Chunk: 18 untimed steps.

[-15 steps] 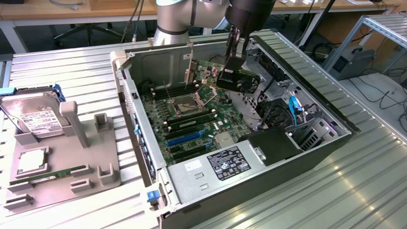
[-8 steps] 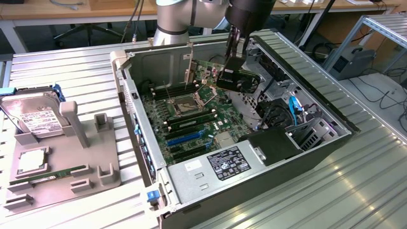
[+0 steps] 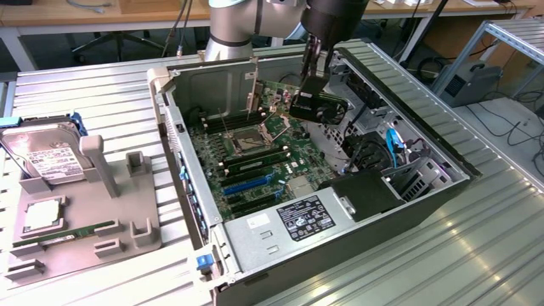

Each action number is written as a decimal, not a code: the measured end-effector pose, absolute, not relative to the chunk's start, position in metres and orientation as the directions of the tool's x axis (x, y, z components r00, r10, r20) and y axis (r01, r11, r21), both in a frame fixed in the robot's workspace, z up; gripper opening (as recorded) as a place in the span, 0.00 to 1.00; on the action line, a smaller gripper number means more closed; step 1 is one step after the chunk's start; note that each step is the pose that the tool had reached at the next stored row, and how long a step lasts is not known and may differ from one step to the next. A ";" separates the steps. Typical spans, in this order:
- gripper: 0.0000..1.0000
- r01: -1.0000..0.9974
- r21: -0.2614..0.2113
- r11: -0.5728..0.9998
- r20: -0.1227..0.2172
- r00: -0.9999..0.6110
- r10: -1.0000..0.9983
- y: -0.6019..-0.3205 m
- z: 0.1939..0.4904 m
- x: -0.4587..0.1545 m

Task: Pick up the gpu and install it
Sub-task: 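Insert the gpu into the slot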

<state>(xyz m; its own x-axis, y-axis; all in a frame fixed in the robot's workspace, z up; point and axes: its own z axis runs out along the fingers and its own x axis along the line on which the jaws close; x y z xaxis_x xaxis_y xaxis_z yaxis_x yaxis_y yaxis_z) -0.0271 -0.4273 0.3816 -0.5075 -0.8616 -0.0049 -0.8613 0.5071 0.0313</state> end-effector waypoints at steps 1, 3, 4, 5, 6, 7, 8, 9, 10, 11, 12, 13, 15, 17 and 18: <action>0.27 -0.862 0.031 0.506 -0.005 -0.507 -0.862 -0.427 0.382 -0.027; 0.27 -0.863 0.031 0.505 -0.005 -0.505 -0.863 -0.427 0.382 -0.027; 0.27 -0.863 0.031 0.504 -0.005 -0.504 -0.863 -0.427 0.382 -0.027; 0.27 -0.864 0.031 0.503 -0.005 -0.504 -0.864 -0.427 0.382 -0.027; 0.27 -0.864 0.031 0.502 -0.005 -0.502 -0.865 -0.427 0.382 -0.027; 0.27 -0.865 0.031 0.501 -0.005 -0.502 -0.865 -0.427 0.382 -0.027; 0.27 -0.865 0.031 0.500 -0.005 -0.501 -0.866 -0.427 0.382 -0.027; 0.27 -0.866 0.031 0.499 -0.005 -0.500 -0.866 -0.427 0.382 -0.027; 0.27 -0.866 0.031 0.499 -0.005 -0.499 -0.867 -0.427 0.382 -0.027; 0.27 -0.867 0.031 0.498 -0.005 -0.498 -0.867 -0.427 0.382 -0.027; 0.27 -0.867 0.031 0.497 -0.005 -0.497 -0.867 -0.427 0.382 -0.027; 0.27 -0.868 0.031 0.496 -0.005 -0.496 -0.868 -0.427 0.382 -0.027; 0.27 -0.869 0.031 0.494 -0.005 -0.494 -0.869 -0.427 0.382 -0.027; 0.27 -0.870 0.031 0.491 -0.005 -0.492 -0.871 -0.427 0.382 -0.027; 0.27 -0.871 0.031 0.491 -0.005 -0.491 -0.871 -0.427 0.382 -0.027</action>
